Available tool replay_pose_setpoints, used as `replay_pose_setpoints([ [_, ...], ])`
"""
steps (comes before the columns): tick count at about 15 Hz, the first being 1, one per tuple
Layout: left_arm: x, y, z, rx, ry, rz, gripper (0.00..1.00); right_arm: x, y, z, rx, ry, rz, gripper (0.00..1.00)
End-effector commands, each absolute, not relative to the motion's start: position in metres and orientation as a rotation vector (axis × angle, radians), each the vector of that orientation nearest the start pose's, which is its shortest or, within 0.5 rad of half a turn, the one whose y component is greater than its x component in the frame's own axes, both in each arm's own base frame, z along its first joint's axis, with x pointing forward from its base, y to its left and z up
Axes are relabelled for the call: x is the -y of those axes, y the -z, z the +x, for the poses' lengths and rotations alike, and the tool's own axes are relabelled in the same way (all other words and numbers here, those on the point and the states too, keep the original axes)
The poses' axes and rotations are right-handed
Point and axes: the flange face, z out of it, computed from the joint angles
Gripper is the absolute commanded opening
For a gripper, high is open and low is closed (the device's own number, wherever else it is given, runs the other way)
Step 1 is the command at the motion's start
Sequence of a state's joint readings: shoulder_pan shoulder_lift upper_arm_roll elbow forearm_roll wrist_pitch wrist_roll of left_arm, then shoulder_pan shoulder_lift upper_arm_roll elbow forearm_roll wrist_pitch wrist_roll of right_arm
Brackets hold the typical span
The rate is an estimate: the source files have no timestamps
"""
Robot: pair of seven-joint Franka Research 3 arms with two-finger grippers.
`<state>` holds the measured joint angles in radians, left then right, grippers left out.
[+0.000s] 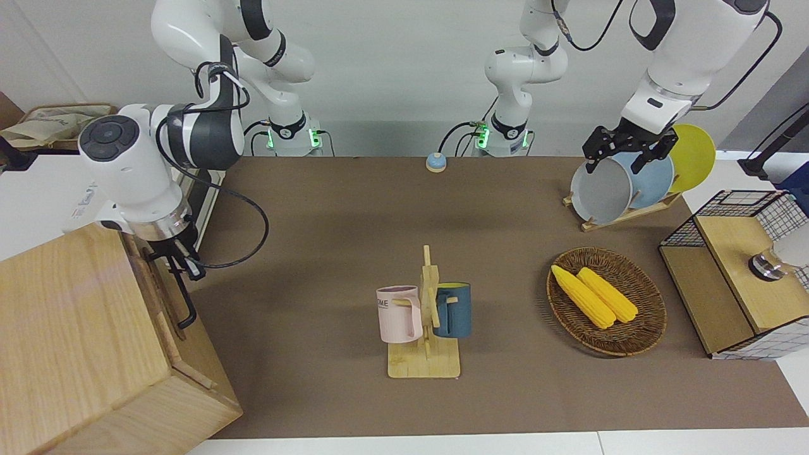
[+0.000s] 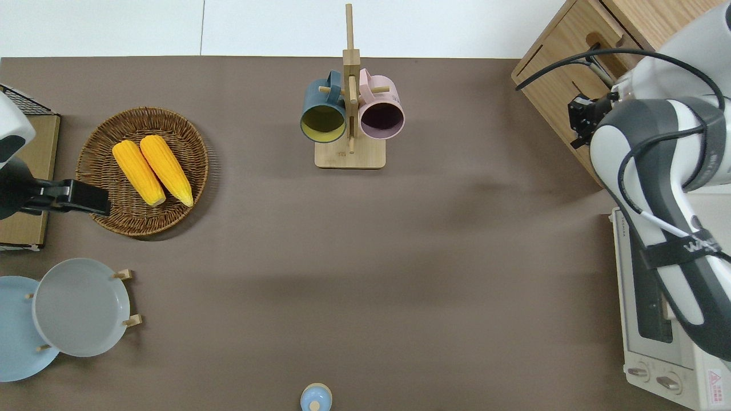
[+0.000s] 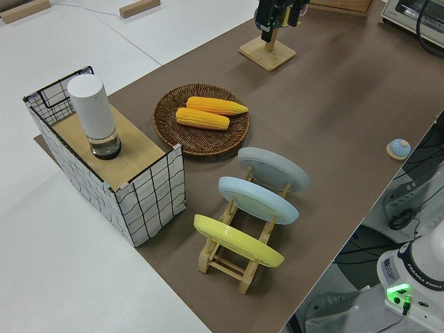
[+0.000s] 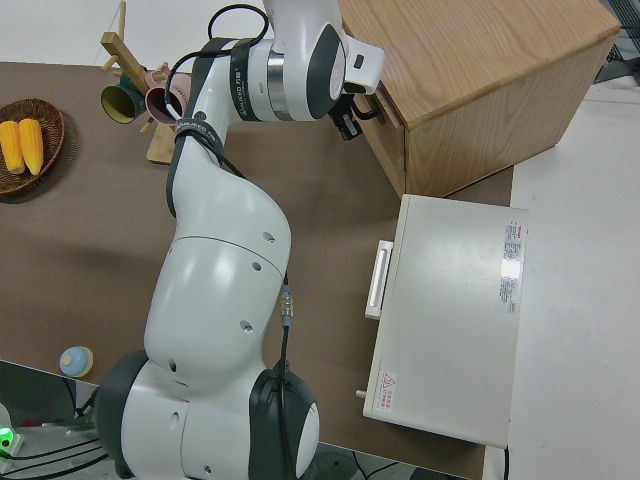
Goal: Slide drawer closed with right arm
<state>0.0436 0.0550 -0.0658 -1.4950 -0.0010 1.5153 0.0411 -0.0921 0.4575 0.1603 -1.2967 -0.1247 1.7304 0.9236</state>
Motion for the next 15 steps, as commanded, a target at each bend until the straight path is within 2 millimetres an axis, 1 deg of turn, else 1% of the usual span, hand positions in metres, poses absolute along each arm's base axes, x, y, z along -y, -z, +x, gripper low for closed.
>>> replay_pose_setpoints([
  [1, 0.013, -0.629, 0.563, -0.090, -0.062, -3.126, 0.99, -0.058, -0.499, 0.680, -1.084, -0.029, -3.025, 0.000],
  [2, 0.013, -0.630, 0.563, -0.090, -0.060, -3.126, 0.99, -0.071, -0.504, 0.675, -0.974, -0.047, -3.066, 0.000],
  [3, 0.013, -0.630, 0.563, -0.092, -0.060, -3.126, 0.99, -0.088, -0.510, 0.665, -0.903, -0.085, -3.097, 0.000],
  [4, 0.013, -0.629, 0.563, -0.092, -0.062, -3.126, 0.99, -0.094, -0.516, 0.656, -0.876, -0.107, -3.116, 0.000],
  [6, 0.013, -0.629, 0.563, -0.090, -0.065, -3.126, 0.99, -0.103, -0.535, 0.637, -0.830, -0.085, -3.135, 0.000],
  [8, 0.013, -0.629, 0.563, -0.090, -0.062, -3.126, 0.99, -0.108, -0.549, 0.619, -0.688, -0.072, -3.173, 0.000],
  [10, 0.013, -0.629, 0.563, -0.092, -0.062, -3.126, 0.99, -0.104, -0.564, 0.604, -0.531, -0.068, -3.183, 0.000],
  [12, 0.013, -0.629, 0.563, -0.092, -0.062, -3.126, 0.99, -0.083, -0.579, 0.592, -0.429, -0.054, -3.178, 0.000],
  [13, 0.013, -0.630, 0.563, -0.092, -0.060, -3.126, 0.99, -0.078, -0.583, 0.587, -0.374, -0.057, -3.174, 0.000],
  [14, 0.013, -0.629, 0.563, -0.092, -0.062, -3.126, 0.99, -0.065, -0.587, 0.582, -0.347, -0.055, -3.176, 0.000],
  [15, 0.013, -0.629, 0.563, -0.092, -0.065, -3.126, 0.99, -0.058, -0.589, 0.578, -0.311, -0.054, -3.180, 0.000],
])
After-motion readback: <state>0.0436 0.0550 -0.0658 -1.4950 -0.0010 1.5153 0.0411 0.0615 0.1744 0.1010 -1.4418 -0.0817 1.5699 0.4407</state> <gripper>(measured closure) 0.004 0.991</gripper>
